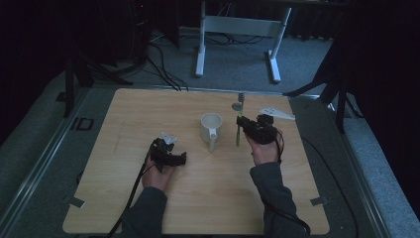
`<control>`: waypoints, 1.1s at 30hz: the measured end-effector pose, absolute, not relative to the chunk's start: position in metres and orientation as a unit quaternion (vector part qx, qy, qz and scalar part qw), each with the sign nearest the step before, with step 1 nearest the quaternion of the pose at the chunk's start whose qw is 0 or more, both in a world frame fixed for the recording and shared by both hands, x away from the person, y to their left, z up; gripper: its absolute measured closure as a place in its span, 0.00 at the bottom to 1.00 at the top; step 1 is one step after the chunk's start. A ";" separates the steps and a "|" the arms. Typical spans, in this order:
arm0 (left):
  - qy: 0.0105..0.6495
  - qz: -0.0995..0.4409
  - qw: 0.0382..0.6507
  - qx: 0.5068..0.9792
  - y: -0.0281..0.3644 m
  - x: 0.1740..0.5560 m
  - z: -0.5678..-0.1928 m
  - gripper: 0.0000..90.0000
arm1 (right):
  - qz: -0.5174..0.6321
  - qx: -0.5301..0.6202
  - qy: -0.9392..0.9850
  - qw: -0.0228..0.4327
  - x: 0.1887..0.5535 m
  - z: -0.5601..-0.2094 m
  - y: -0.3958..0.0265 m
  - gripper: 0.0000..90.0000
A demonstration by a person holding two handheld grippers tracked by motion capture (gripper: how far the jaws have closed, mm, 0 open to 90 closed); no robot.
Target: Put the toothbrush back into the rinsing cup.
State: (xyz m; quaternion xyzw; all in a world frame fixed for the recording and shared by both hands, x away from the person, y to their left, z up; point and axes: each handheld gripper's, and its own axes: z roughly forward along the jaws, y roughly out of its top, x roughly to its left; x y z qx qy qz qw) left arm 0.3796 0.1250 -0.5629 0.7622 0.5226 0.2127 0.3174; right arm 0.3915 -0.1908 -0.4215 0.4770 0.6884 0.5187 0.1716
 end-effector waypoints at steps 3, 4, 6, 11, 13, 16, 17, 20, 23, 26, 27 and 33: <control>0.522 0.213 0.317 0.762 0.125 0.380 -0.563 0.13 | 0.526 0.477 0.682 0.172 0.392 -0.423 -0.193 0.91; 0.522 0.213 0.317 0.762 0.125 0.380 -0.563 0.13 | 0.530 0.476 0.680 0.171 0.393 -0.423 -0.193 0.91; 0.522 0.213 0.317 0.762 0.125 0.380 -0.563 0.13 | 0.535 0.478 0.676 0.170 0.393 -0.423 -0.194 0.91; 0.522 0.213 0.317 0.762 0.125 0.380 -0.563 0.13 | 0.541 0.478 0.671 0.166 0.395 -0.425 -0.194 0.91; 0.523 0.213 0.317 0.762 0.125 0.380 -0.563 0.13 | 0.543 0.479 0.670 0.166 0.395 -0.425 -0.194 0.91; 0.523 0.213 0.318 0.762 0.125 0.380 -0.563 0.13 | 0.546 0.479 0.667 0.167 0.396 -0.425 -0.194 0.91; 0.523 0.213 0.318 0.762 0.125 0.380 -0.563 0.13 | 0.547 0.478 0.666 0.168 0.396 -0.425 -0.194 0.91; 0.523 0.213 0.318 0.762 0.125 0.380 -0.563 0.13 | 0.552 0.474 0.664 0.170 0.396 -0.425 -0.194 0.91; 0.523 0.213 0.318 0.762 0.125 0.380 -0.563 0.13 | 0.556 0.473 0.662 0.172 0.396 -0.425 -0.194 0.91; 0.523 0.213 0.318 0.762 0.125 0.380 -0.563 0.13 | 0.558 0.472 0.660 0.172 0.396 -0.425 -0.194 0.91; 0.523 0.213 0.317 0.762 0.125 0.380 -0.563 0.13 | 0.560 0.472 0.659 0.171 0.397 -0.425 -0.194 0.91; 0.523 0.212 0.317 0.762 0.125 0.380 -0.563 0.13 | 0.561 0.471 0.659 0.171 0.400 -0.424 -0.192 0.91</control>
